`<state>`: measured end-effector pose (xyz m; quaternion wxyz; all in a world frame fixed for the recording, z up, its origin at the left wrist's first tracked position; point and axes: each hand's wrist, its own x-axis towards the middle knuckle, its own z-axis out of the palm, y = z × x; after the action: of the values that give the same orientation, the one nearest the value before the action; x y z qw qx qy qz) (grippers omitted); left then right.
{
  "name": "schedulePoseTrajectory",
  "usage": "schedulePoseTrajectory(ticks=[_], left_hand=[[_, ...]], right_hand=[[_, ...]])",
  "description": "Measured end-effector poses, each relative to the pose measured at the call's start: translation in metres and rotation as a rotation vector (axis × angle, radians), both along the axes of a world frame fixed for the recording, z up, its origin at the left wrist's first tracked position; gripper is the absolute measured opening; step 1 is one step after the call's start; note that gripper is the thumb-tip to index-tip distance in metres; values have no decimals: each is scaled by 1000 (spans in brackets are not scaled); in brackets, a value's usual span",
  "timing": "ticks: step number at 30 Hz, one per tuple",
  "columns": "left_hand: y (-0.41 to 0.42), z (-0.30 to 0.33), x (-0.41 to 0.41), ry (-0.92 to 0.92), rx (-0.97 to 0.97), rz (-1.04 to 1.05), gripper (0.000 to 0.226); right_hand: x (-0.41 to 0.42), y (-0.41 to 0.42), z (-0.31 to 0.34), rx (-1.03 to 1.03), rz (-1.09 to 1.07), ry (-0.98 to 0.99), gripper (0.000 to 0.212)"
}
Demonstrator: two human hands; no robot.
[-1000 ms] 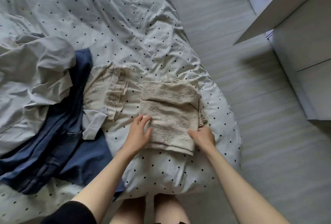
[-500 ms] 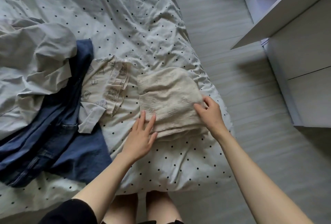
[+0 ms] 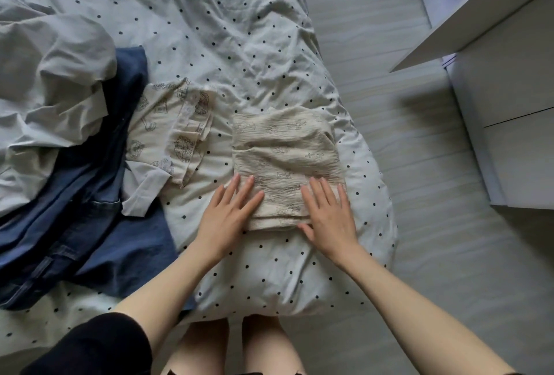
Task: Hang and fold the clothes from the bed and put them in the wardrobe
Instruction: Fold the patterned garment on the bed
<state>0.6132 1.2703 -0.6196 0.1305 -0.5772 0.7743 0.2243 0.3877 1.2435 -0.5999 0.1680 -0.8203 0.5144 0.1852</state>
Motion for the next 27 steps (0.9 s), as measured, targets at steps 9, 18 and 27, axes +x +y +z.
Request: schedulePoseTrajectory(ticks=[9, 18, 27], left_hand=[[-12, -4, 0, 70, 7, 23, 62], [32, 23, 2, 199, 67, 87, 65], [-16, 30, 7, 535, 78, 739, 24]], right_hand=[[-3, -14, -23, 7, 55, 206, 67], [-18, 21, -2, 119, 129, 118, 63], [-19, -32, 39, -330, -357, -280, 49]])
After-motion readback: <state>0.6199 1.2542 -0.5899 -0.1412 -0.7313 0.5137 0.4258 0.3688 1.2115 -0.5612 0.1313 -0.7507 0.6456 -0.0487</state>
